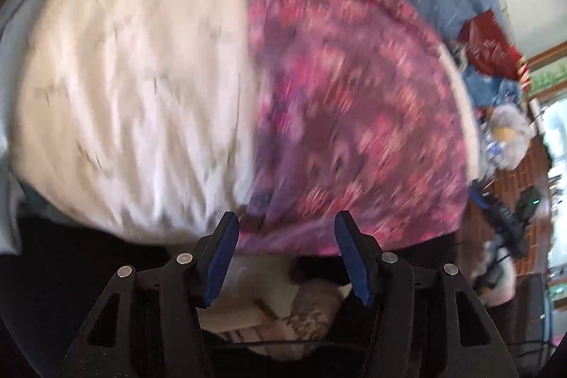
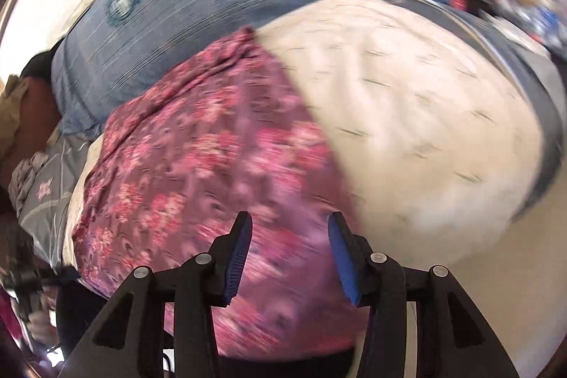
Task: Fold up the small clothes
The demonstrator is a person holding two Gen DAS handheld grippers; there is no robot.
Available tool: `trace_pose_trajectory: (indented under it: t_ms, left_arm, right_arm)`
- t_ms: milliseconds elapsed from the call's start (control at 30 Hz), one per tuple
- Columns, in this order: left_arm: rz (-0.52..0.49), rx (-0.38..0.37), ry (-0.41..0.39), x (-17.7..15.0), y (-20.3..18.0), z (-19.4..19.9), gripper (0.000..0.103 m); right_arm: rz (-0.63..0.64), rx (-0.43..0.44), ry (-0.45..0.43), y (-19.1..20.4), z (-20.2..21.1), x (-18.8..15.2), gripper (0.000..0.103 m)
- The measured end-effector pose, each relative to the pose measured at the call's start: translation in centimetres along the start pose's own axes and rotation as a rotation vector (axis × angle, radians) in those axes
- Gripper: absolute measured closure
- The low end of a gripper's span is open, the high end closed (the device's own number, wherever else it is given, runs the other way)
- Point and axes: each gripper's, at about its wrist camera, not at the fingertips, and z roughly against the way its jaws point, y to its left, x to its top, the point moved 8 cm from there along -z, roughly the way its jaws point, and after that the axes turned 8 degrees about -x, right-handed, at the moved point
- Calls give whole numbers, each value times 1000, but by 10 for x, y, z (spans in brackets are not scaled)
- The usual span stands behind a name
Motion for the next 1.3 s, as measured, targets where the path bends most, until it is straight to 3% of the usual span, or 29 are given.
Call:
trace_pose_trajectory:
  t_ms: [133, 300, 333, 367, 433, 533, 567, 600, 633, 667, 1000, 1200, 1300]
  left_arm:
    - [18, 56, 42, -6, 15, -21, 48]
    - [63, 27, 66, -5, 22, -38, 49]
    - [44, 33, 67, -5, 20, -39, 55]
    - [31, 27, 70, -5, 19, -40, 70]
    - [10, -3, 94, -6, 14, -43, 91]
    - [6, -34, 94, -4, 13, -41, 97]
    - [8, -51, 95, -4, 12, -40, 98]
    - [8, -74, 92, -5, 9, -37, 99]
    - [1, -97, 87, -5, 5, -33, 99]
    - [-11, -115, 79, -5, 1, -27, 99]
    - [-55, -313, 15, 9, -40, 28, 99]
    - [-13, -434, -53, 43, -51, 49, 99]
    - [9, -453, -88, 64, -49, 49, 99]
  right_arm:
    - [-56, 15, 57, -22, -3, -18, 54]
    - [-110, 128, 138, -22, -16, -37, 53]
    - [-117, 153, 148, -20, -18, -39, 53]
    - [-119, 164, 154, -18, -21, -40, 53]
    - [-128, 192, 169, -17, -26, -42, 53]
    - [-158, 247, 182, -15, -33, -43, 57]
    - [-158, 263, 182, -14, -33, -44, 60]
    - [-155, 273, 181, -12, -34, -43, 70]
    - [-146, 290, 182, -10, -34, -43, 89]
    - [-136, 316, 183, -5, -34, -43, 95]
    - [-85, 462, 41, 39, 14, -7, 98]
    - [-119, 575, -29, 66, 29, 28, 98]
    - [-150, 620, -49, 74, 27, 45, 98]
